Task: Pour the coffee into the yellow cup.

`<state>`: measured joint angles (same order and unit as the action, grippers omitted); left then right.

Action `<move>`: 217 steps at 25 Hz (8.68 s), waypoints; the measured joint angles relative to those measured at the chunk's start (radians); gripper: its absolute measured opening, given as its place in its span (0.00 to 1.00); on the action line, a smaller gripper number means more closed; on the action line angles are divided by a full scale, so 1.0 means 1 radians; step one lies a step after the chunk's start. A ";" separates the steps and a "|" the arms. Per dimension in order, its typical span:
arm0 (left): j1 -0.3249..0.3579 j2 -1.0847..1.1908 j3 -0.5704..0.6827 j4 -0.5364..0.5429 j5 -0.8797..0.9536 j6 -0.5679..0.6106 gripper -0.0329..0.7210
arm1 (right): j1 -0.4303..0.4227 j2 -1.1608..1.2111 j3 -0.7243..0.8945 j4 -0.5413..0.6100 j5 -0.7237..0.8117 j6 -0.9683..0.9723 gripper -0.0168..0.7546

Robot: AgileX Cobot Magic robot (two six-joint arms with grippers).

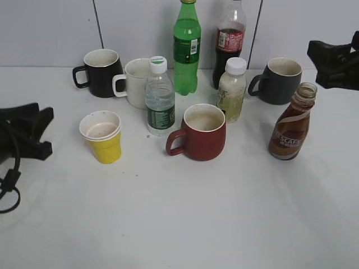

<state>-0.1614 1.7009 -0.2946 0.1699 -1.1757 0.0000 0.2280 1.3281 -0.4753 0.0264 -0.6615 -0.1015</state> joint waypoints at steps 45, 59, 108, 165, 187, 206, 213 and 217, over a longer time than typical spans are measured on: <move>0.000 0.515 -0.383 0.495 -0.026 -0.087 0.83 | 0.023 0.473 0.234 -0.005 -0.547 0.041 0.78; 0.000 0.526 -0.401 0.520 -0.032 -0.095 0.60 | 0.023 0.631 0.151 0.017 -0.549 0.041 0.78; -0.250 0.233 -0.392 0.671 0.053 -0.307 0.57 | 0.097 0.394 -0.127 -0.293 -0.151 0.015 0.67; -0.344 0.226 -0.532 0.929 0.319 -0.511 0.56 | 0.234 0.427 -0.302 -0.377 -0.040 -1.009 0.67; -0.344 0.226 -0.532 0.982 0.288 -0.512 0.56 | 0.234 0.427 -0.302 -0.379 -0.052 -1.162 0.67; -0.344 0.226 -0.525 0.993 0.259 -0.512 0.55 | 0.234 0.427 -0.302 -0.379 -0.054 -1.217 0.67; -0.344 0.226 -0.521 0.999 0.259 -0.512 0.55 | 0.234 0.427 -0.302 -0.379 -0.054 -1.218 0.67; -0.344 0.226 -0.521 0.999 0.259 -0.512 0.55 | 0.234 0.427 -0.302 -0.379 -0.054 -1.219 0.67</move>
<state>-0.5050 1.9271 -0.8153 1.1685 -0.9166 -0.5124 0.4617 1.7555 -0.7775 -0.3523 -0.7156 -1.3205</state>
